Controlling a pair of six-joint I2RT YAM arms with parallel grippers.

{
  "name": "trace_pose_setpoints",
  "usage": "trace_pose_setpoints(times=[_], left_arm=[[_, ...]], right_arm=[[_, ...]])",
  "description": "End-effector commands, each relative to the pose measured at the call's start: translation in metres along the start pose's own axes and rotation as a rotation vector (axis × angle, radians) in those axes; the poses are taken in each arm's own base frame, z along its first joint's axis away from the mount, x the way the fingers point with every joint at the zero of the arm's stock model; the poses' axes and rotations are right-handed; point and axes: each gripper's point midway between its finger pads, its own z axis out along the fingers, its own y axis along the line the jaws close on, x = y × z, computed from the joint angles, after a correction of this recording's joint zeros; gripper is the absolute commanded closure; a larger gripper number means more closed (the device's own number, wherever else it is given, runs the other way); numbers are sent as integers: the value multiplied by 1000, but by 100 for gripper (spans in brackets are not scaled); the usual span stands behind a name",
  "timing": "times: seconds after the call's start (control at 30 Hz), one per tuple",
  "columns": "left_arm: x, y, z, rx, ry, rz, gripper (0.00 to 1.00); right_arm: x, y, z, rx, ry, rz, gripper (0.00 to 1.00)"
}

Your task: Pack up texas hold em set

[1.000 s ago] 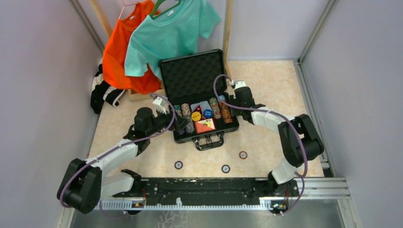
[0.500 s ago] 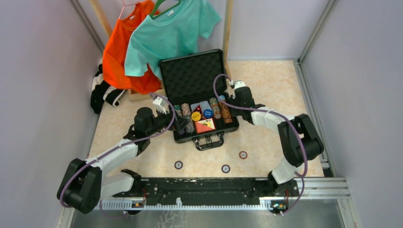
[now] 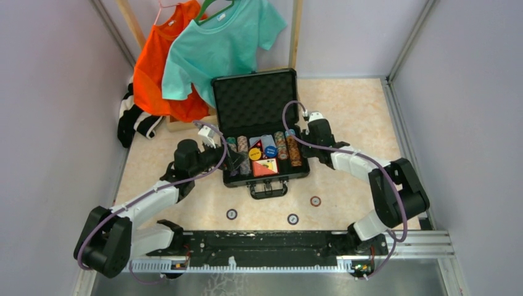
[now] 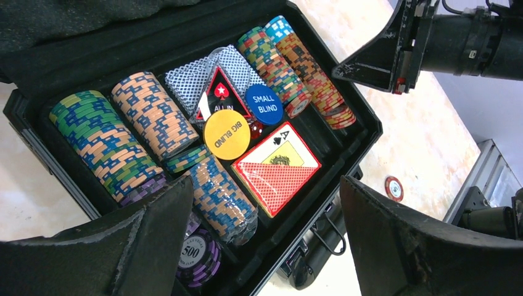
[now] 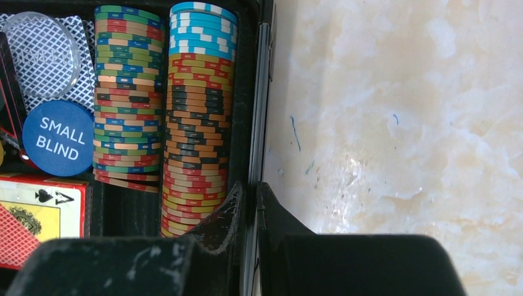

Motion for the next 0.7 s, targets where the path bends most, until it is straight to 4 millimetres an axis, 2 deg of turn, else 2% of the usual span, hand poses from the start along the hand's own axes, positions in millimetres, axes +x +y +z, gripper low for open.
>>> trace_pose_setpoints(times=[0.0,0.17,0.2,0.33,0.43,0.5,0.57,0.67], left_arm=[[-2,-3,-3,6,-15,3,7],[-3,-4,-3,10,-19,-1,7],[-3,-4,-3,9,-19,-1,7],[-2,-3,-4,1,-20,-6,6],[-2,-2,-3,-1,-20,-8,6],[-1,-1,-2,-5,-17,-11,6],[-1,-1,-2,-6,-16,-13,6],[0,1,-2,-17,-16,-20,6]], right_arm=[[-22,7,-25,-20,-80,25,98],[-21,10,-33,-26,-89,22,96],[-23,9,-34,-22,-100,20,92],[-38,8,-47,-16,-133,-5,60],[-50,9,-61,-22,-159,-23,44],[-58,10,-72,-28,-182,-28,38],[-64,13,-86,-41,-205,-32,37],[-59,26,-100,-74,-204,-61,35]])
